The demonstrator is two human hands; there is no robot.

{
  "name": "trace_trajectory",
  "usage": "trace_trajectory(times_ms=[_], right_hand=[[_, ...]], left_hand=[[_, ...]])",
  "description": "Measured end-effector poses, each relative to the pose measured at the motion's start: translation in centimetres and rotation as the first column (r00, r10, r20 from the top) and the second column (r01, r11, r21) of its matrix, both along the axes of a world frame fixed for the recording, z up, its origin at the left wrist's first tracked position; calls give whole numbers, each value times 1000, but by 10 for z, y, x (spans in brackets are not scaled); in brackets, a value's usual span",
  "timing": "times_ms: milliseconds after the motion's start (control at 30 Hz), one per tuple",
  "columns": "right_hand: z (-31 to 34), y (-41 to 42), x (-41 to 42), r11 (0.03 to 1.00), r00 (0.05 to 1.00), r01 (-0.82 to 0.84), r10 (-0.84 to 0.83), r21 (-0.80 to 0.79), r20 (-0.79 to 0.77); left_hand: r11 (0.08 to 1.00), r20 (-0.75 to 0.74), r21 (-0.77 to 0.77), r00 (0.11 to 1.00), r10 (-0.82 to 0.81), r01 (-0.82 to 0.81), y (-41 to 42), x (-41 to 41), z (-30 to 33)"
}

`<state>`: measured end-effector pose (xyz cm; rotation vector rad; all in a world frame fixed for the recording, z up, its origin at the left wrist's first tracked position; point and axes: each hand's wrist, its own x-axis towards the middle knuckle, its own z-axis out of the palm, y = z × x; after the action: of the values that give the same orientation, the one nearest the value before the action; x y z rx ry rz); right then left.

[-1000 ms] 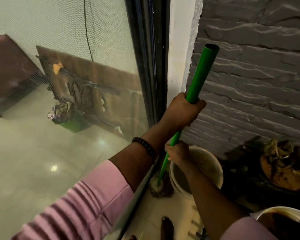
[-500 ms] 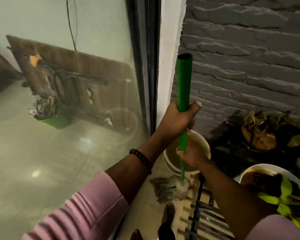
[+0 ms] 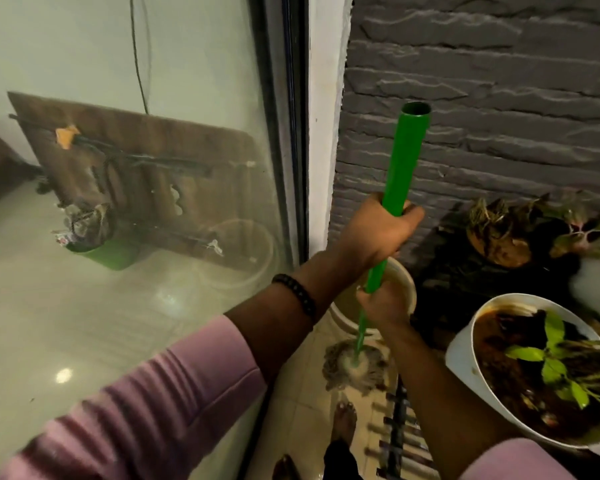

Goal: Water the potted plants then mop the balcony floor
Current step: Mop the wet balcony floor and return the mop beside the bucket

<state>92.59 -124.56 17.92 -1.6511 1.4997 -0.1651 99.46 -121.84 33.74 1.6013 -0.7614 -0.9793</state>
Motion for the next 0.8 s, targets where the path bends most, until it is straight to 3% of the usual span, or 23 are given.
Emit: trace_trajectory(times_ms=[167, 300, 500, 667, 800], right_hand=[[-4, 53, 24, 987, 970, -10, -30, 163, 241], [-5, 69, 25, 984, 965, -128, 95, 127, 243], [9, 68, -5, 919, 917, -387, 392, -71, 77], [14, 56, -52, 898, 901, -433, 429, -73, -68], [4, 59, -78, 919, 908, -388, 370, -65, -196]], left_hand=[[995, 174, 82, 983, -63, 49, 25, 5, 7], [993, 186, 76, 977, -101, 89, 43, 14, 2], [997, 51, -25, 996, -75, 76, 65, 6, -2], [996, -126, -83, 991, -46, 35, 71, -15, -13], [999, -126, -4, 991, -47, 46, 75, -33, -29]])
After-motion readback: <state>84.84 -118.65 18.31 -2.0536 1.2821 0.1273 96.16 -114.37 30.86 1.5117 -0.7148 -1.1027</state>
